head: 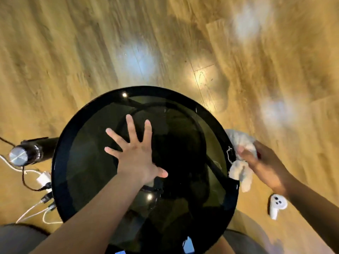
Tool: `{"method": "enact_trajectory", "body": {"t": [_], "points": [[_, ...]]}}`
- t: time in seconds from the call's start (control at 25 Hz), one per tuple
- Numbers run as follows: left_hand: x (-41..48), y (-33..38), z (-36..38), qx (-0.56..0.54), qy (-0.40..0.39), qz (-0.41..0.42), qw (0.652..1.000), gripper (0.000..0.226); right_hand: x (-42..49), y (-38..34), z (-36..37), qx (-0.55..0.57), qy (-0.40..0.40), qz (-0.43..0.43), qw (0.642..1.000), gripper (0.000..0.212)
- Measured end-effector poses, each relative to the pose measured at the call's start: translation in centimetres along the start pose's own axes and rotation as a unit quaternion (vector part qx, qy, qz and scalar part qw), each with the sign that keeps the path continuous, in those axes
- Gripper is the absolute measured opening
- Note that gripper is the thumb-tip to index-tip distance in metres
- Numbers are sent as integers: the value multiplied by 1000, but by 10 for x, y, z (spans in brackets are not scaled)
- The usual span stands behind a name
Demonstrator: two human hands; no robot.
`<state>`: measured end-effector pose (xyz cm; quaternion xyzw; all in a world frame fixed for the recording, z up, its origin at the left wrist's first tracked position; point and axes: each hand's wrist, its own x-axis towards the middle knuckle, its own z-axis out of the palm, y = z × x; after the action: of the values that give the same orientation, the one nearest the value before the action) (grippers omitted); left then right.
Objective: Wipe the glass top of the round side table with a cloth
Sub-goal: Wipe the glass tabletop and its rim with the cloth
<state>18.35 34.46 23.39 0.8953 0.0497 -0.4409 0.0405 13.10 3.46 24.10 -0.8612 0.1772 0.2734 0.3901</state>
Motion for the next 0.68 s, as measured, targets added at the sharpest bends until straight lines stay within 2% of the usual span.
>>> {"method": "enact_trajectory", "body": {"t": [0.12, 0.28, 0.36, 0.4, 0.44, 0.56, 0.64, 0.68], "points": [[0, -1, 1, -2, -1, 4, 1000, 159, 55, -35, 16, 31, 10, -29, 999, 38], [-1, 0, -1, 19, -23, 6, 1000, 155, 154, -152, 64, -82, -47, -165, 982, 52], [-2, 2, -3, 29, -38, 0, 999, 152, 168, -167, 68, -54, -62, -178, 981, 40], [-2, 3, -4, 32, -43, -6, 999, 152, 162, -154, 61, -18, -57, -163, 985, 33], [-2, 5, -5, 37, -47, -11, 998, 153, 152, -128, 54, 1, -39, -139, 989, 34], [-2, 6, -6, 39, -53, -14, 998, 153, 62, -11, 36, 62, 20, 22, 998, 62], [-2, 5, -6, 42, -51, -12, 998, 153, -38, 35, 39, 91, -3, 120, 988, 83], [-2, 4, -5, 42, -49, -13, 998, 154, -79, 44, 47, 94, -25, 140, 985, 85]]}}
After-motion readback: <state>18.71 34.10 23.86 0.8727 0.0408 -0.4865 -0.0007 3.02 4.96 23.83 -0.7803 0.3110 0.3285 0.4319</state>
